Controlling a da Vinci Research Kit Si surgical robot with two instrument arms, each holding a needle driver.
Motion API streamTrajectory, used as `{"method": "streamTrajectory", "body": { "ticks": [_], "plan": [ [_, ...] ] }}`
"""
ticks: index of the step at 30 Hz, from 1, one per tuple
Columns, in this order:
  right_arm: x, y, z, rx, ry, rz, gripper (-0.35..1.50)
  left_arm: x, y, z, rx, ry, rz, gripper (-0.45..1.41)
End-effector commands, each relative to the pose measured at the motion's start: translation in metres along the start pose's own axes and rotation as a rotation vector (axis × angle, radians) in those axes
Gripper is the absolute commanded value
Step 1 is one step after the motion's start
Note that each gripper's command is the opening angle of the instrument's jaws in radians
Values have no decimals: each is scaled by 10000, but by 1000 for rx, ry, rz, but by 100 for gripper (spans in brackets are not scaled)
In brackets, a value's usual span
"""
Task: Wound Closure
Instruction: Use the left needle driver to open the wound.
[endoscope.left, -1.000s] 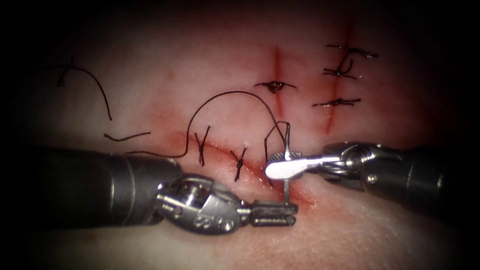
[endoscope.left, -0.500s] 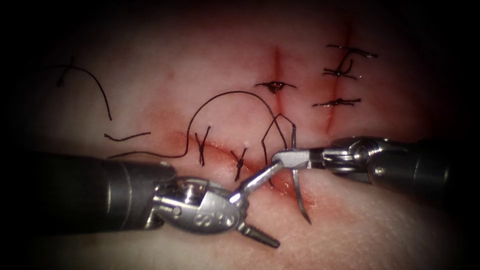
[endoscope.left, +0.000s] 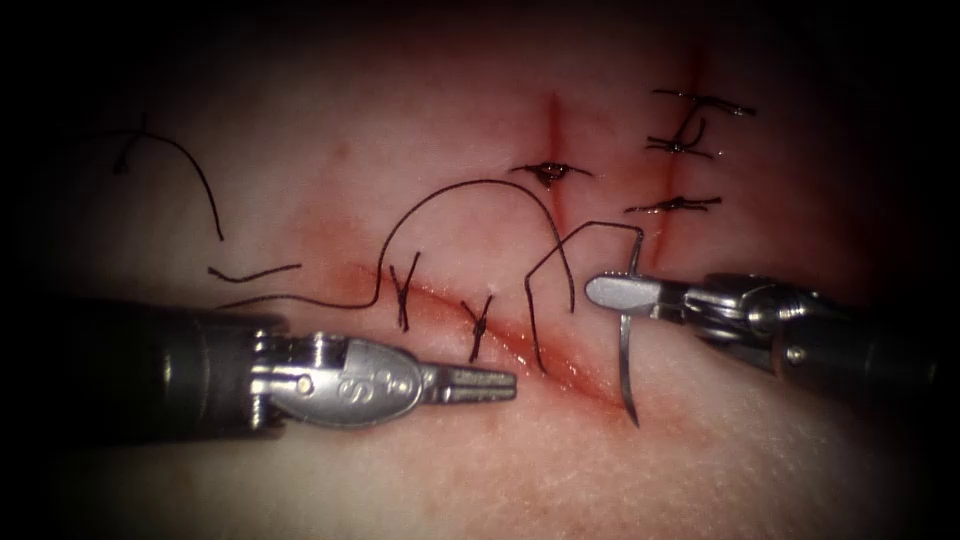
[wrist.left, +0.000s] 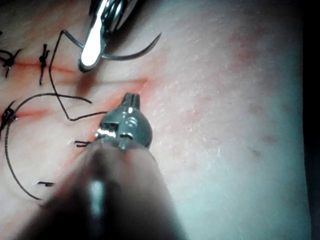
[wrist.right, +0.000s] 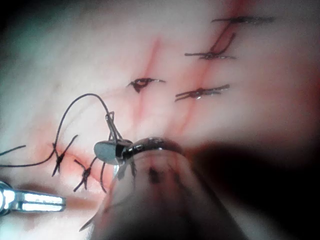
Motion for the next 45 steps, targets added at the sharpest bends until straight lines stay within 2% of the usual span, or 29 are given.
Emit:
{"method": "streamTrajectory", "body": {
  "ticks": [1, 5, 8, 14, 18, 21, 27, 30, 34, 35, 38, 40, 41, 42, 43, 45],
  "plan": [
    [-7, -6, 9, -5, 8, -28, -35, -8, -1, 12, -16, -28, -7, -45],
    [-12, -13, 6, -39, 29, -88, -35, -27, -5, 34, -78, -125, 6, -45],
    [-17, -20, 4, -47, 34, -155, -35, -34, -10, 53, -113, -146, 10, -45],
    [-22, -29, 2, -51, 37, -222, -35, -34, -14, 64, -176, -195, 4, -45],
    [-30, -38, 1, -18, 93, -290, -35, -37, -25, 75, -208, -213, 6, -45],
    [-36, -42, 2, -36, 139, -368, -35, -48, -35, 83, -251, -251, 23, -45],
    [-36, -42, 1, -54, 168, -448, -35, -60, -47, 92, -299, -299, 37, -45],
    [-36, -42, 2, -80, 191, -534, -35, -67, -49, 98, -333, -342, 46, -45],
    [-35, -35, 7, -103, 262, -630, -35, -77, -46, 108, -398, -423, 60, -45],
    [-34, -27, 14, -123, 302, -667, -35, -82, -42, 110, -453, -477, 69, -45],
    [-34, -22, 20, -134, 326, -722, -35, -84, -38, 111, -475, -505, 74, -45],
    [-35, -17, 26, -134, 374, -775, -35, -85, -36, 110, -496, -517, 58, -45],
    [-34, -16, 27, -132, 389, -786, -35, -84, -34, 109, -508, -519, 59, -35],
    [-33, -14, 29, -137, 406, -832, -35, -84, -33, 107, -515, -524, 50, -6],
    [-33, -14, 29, -137, 406, -832, -35, -84, -33, 107, -515, -524, 50, -6],
    [-32, -14, 29, -139, 432, -870, -35, -82, -31, 106, -519, -527, 30, 9]
  ]
}}
